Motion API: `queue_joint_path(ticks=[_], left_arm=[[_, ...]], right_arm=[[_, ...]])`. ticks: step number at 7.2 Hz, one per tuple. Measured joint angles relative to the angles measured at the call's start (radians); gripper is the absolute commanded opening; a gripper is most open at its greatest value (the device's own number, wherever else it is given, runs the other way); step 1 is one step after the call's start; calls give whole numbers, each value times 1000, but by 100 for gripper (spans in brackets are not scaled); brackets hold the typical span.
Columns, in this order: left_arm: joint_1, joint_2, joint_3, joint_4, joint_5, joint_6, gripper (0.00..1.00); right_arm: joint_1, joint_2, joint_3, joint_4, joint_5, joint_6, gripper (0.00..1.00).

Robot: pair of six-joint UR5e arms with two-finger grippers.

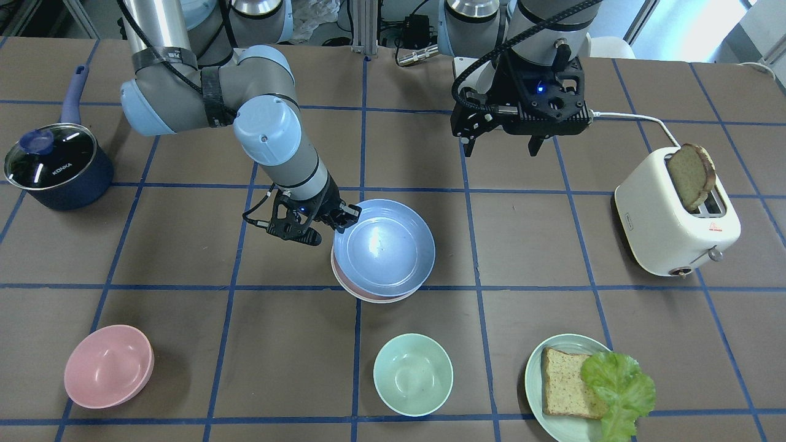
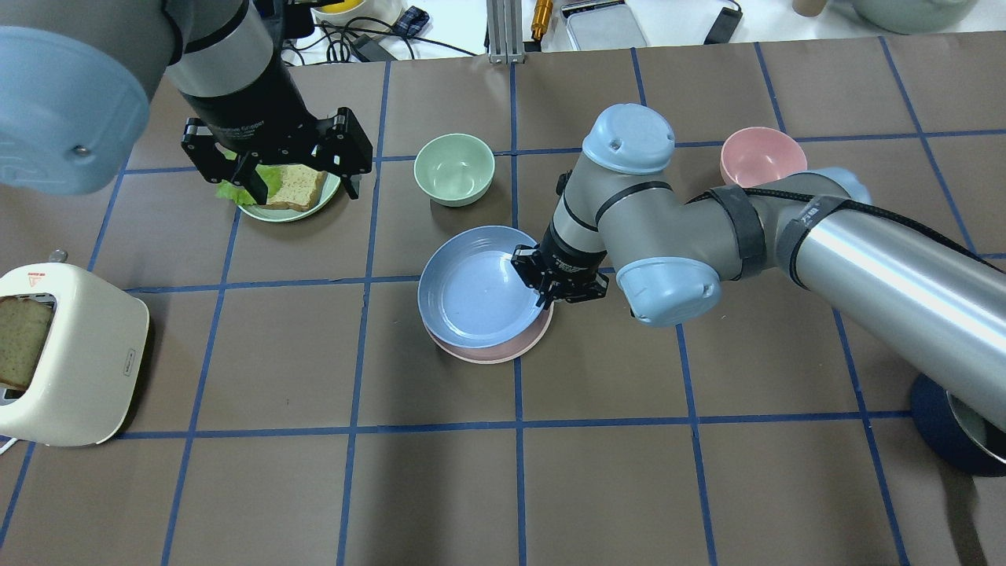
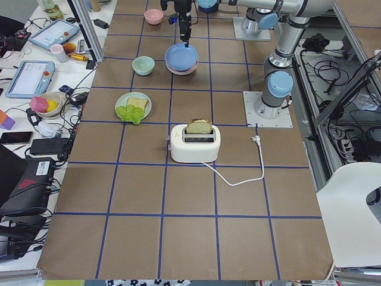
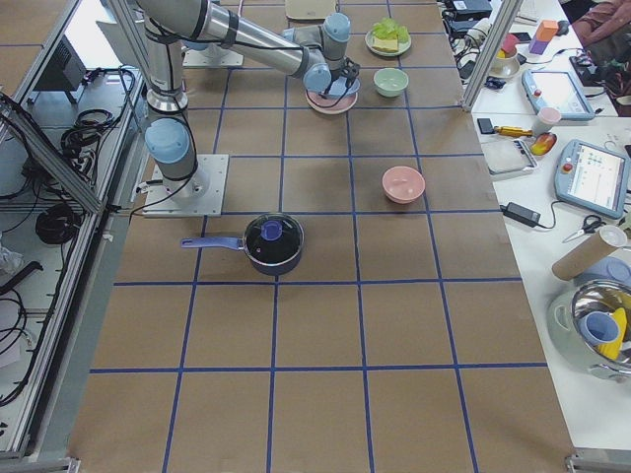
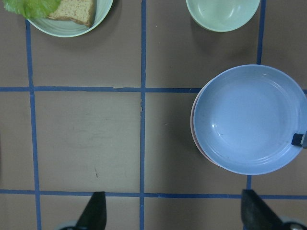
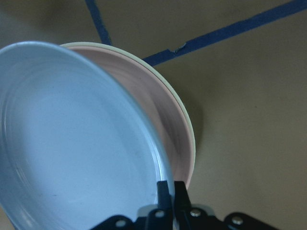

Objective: Stack three plates with pink and blue

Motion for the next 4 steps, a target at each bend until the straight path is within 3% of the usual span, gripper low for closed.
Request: queue_joint_path(ticks=[2,3,4], left_arm=[[1,-1,2,1,-3,0,100],[1,-1,2,1,-2,0,100],[1,-1,2,1,-1,0,100]], right_arm=[[6,1,1,-2,-5,6,70],[6,2,-1,-4,-8,7,100],[1,1,-6,-5,-18,2,100]])
